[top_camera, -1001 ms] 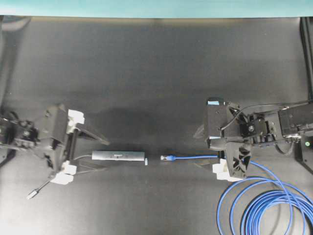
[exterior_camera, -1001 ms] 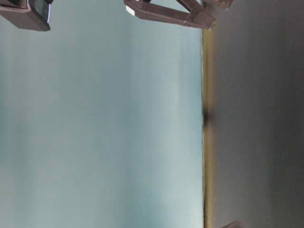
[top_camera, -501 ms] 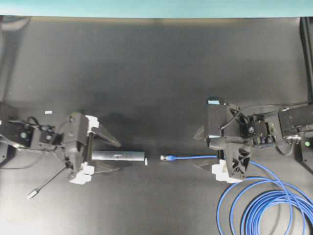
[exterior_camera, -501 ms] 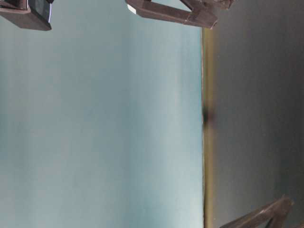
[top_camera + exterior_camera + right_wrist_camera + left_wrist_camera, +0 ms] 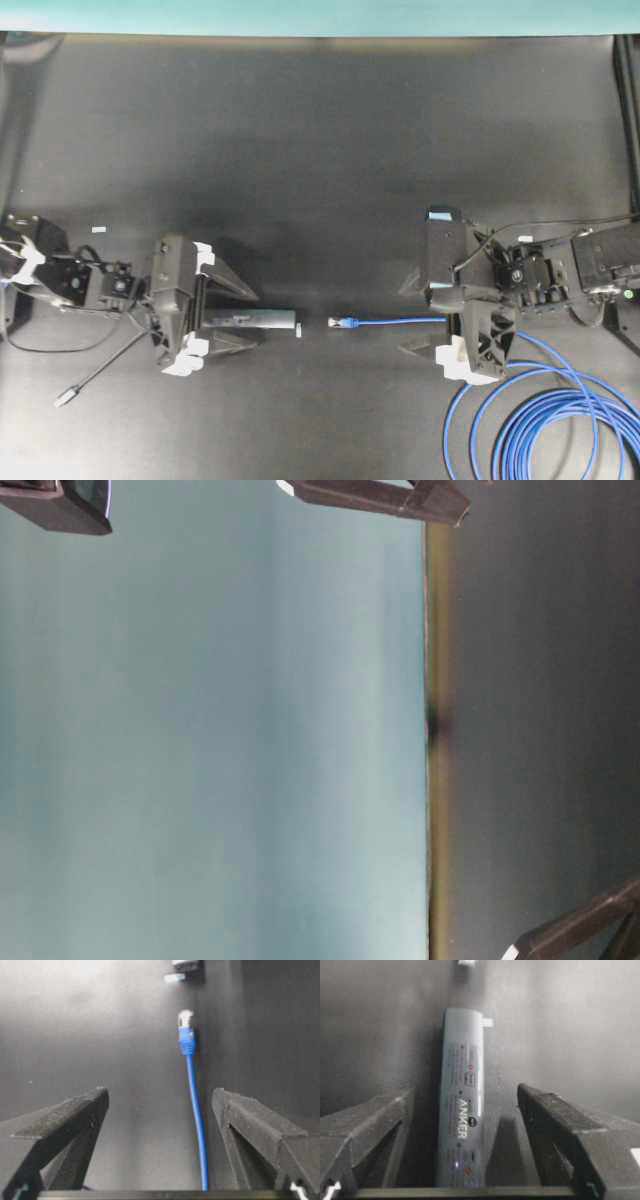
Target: Insert the LAN cable into the hub.
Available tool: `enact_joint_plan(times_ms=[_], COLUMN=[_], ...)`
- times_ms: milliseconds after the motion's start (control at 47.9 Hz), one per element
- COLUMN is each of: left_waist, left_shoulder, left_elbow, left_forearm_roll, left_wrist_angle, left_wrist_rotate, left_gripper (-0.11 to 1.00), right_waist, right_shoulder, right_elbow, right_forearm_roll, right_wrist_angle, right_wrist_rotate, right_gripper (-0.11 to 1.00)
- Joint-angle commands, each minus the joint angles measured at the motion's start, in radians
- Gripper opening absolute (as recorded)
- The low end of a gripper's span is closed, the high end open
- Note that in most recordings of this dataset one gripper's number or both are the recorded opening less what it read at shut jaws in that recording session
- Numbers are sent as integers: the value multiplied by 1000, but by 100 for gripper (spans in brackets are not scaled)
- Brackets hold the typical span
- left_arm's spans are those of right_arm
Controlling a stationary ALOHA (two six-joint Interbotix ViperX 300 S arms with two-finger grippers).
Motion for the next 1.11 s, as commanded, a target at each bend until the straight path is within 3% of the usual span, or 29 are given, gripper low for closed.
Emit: enact_joint_plan(times_ms=[0, 83, 188, 313, 480, 835, 1085], left_waist=[-12, -21, -29, -38, -25, 18, 9], left_shoulder=[12, 20, 20, 0, -91, -333, -394], left_elbow=[-14, -20, -23, -25, -29, -87, -164], left_forearm_roll=[3, 3, 3, 3, 3, 3, 3], left_wrist_angle=[2, 20, 38, 46, 141, 515, 767], left_wrist_rotate=[-3, -3, -3, 5, 9, 40, 38], left_gripper=[76, 71, 58, 28, 28, 28, 28], right_waist=[5, 5, 6, 6, 6, 6, -3], right_shoulder=[-2, -2, -2, -3, 8, 129, 268], right_elbow=[-3, -3, -2, 9, 38, 69, 58], right_forearm_roll=[0, 0, 0, -2, -5, -26, -28], right_wrist_angle=[-8, -8, -8, -8, -32, -230, -360], right_wrist_rotate=[9, 8, 8, 8, 5, -2, -5], right_gripper=[81, 81, 81, 81, 81, 80, 80])
